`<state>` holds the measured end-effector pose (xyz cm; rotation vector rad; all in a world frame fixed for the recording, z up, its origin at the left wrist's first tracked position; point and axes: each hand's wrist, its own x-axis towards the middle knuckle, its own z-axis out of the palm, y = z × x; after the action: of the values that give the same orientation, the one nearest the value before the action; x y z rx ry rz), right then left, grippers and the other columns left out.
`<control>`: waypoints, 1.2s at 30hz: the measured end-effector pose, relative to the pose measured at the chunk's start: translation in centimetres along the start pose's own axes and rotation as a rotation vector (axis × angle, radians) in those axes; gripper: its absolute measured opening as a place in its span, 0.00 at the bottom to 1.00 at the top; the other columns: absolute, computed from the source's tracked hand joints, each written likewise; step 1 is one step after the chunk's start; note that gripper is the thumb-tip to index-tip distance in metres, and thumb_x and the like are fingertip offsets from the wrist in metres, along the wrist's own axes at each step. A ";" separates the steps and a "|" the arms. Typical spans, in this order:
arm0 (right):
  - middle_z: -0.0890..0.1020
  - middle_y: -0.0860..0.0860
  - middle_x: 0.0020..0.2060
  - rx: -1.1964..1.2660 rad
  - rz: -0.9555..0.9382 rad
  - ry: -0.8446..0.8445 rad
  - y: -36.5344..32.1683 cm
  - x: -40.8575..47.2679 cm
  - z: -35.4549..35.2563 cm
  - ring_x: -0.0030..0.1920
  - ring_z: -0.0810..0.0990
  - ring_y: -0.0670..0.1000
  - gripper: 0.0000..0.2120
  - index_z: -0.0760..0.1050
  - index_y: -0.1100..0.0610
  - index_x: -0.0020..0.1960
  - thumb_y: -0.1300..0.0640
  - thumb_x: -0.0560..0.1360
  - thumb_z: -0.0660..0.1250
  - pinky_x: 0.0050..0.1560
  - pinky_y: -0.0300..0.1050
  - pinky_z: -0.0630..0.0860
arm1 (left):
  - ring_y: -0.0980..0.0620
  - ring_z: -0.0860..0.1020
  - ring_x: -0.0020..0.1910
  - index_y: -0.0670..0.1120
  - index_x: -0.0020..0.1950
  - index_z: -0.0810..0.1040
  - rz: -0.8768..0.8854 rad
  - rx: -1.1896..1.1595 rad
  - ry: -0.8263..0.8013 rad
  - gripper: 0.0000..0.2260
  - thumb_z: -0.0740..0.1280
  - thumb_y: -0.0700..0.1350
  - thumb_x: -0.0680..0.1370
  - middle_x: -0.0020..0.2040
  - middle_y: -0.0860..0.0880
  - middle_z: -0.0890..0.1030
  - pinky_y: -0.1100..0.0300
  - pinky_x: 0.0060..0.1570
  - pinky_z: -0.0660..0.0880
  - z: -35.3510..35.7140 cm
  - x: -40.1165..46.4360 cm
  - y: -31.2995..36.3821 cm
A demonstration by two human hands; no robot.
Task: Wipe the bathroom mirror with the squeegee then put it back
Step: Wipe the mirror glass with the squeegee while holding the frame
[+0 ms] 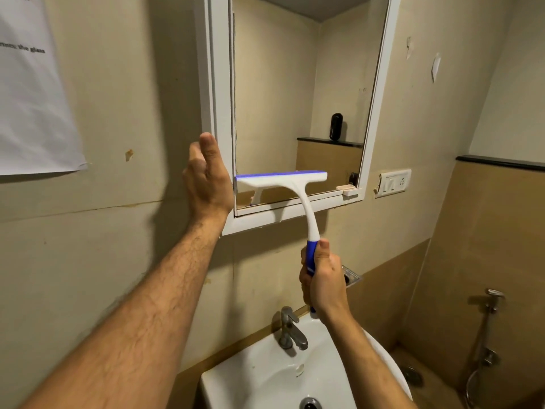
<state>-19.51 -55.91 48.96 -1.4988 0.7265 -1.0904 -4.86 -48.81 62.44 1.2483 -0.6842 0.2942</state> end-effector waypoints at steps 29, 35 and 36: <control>0.69 0.54 0.29 -0.108 -0.013 -0.036 1.8 -0.8 -1.6 0.24 0.66 0.45 0.24 0.70 0.60 0.44 0.41 0.79 0.48 0.25 0.39 0.66 | 0.46 0.73 0.52 0.36 0.61 0.72 0.034 0.061 0.042 0.22 0.48 0.50 0.84 0.54 0.36 0.79 0.58 0.51 0.64 -0.3 0.0 0.1; 0.68 0.50 0.27 -0.005 -0.018 -0.084 -2.5 1.3 -1.9 0.21 0.64 0.44 0.25 0.69 0.59 0.47 0.38 0.79 0.48 0.23 0.37 0.65 | 0.45 0.72 0.62 0.41 0.65 0.71 0.019 0.109 0.001 0.23 0.46 0.53 0.83 0.63 0.41 0.77 0.64 0.53 0.65 -0.2 0.1 0.1; 0.68 0.50 0.27 -0.002 -0.025 -0.093 -2.7 1.4 -1.7 0.21 0.64 0.44 0.25 0.69 0.59 0.48 0.38 0.78 0.48 0.23 0.36 0.65 | 0.45 0.72 0.63 0.41 0.66 0.70 0.020 0.113 -0.003 0.23 0.46 0.54 0.83 0.64 0.42 0.76 0.64 0.55 0.65 -0.1 0.1 0.0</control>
<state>-20.81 -57.26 51.89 -1.5531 0.6456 -1.0323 -4.71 -48.70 62.51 1.3501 -0.6905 0.3519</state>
